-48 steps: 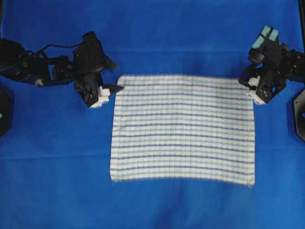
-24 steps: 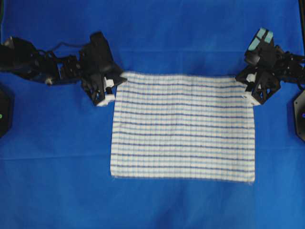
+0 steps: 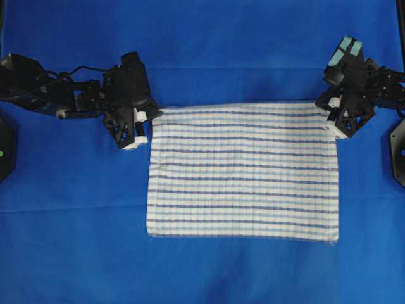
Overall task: Fold the blue towel.
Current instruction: 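Lift the top corners and fold them down toward the bottom edge, then release the corners and regrasp the folded strip's left and right ends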
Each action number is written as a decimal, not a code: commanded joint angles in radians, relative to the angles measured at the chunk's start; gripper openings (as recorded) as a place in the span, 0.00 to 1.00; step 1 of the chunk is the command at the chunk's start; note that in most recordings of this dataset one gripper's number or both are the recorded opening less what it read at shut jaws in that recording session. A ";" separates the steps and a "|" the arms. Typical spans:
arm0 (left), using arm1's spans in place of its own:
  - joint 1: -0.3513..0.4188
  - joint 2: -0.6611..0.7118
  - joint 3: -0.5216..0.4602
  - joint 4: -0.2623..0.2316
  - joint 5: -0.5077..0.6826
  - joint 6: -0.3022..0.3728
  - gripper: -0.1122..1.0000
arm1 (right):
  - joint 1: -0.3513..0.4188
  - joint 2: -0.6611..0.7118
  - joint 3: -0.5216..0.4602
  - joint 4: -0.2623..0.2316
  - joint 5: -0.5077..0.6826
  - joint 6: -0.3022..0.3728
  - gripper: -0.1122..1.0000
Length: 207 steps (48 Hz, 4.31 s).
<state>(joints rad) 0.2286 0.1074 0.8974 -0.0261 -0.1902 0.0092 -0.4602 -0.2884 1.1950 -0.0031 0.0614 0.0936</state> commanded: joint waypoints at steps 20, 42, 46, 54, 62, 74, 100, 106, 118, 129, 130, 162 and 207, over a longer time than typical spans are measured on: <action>-0.041 -0.242 -0.015 0.003 0.132 0.000 0.13 | 0.052 -0.330 -0.051 0.014 0.258 0.028 0.12; -0.284 -0.273 -0.008 0.003 0.160 -0.020 0.13 | 0.425 -0.459 -0.043 0.037 0.334 0.215 0.12; -0.327 -0.272 -0.006 0.002 0.160 -0.020 0.13 | 0.482 -0.454 -0.043 0.037 0.336 0.247 0.12; -0.391 -0.270 -0.005 0.002 0.160 -0.021 0.13 | 0.591 -0.453 -0.041 0.037 0.339 0.302 0.12; -0.454 -0.265 -0.003 0.002 0.155 -0.031 0.13 | 0.686 -0.440 -0.041 0.037 0.333 0.362 0.12; -0.511 -0.255 -0.009 0.002 0.155 -0.055 0.13 | 0.782 -0.357 -0.048 0.037 0.275 0.454 0.12; -0.508 -0.158 -0.038 0.002 0.086 -0.055 0.19 | 0.785 -0.238 -0.078 0.037 0.238 0.466 0.12; -0.508 -0.150 -0.049 0.002 0.081 -0.057 0.39 | 0.785 -0.238 -0.080 0.037 0.221 0.466 0.13; -0.479 -0.170 -0.051 0.002 0.089 -0.040 0.61 | 0.749 -0.255 -0.084 -0.006 0.233 0.463 0.66; -0.367 -0.175 -0.051 0.002 0.092 -0.038 0.61 | 0.566 -0.253 -0.081 -0.064 0.313 0.462 0.60; -0.359 -0.175 -0.052 0.002 0.095 -0.038 0.61 | 0.557 -0.250 -0.081 -0.067 0.321 0.462 0.60; -0.325 -0.009 -0.083 0.002 0.057 -0.038 0.61 | 0.540 -0.097 -0.043 -0.054 0.265 0.465 0.59; -0.321 0.052 -0.095 0.002 0.124 -0.091 0.13 | 0.615 -0.028 -0.038 -0.023 0.179 0.460 0.11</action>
<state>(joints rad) -0.0828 0.1657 0.7992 -0.0245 -0.0890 -0.0767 0.1365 -0.3037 1.1735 -0.0291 0.2470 0.5568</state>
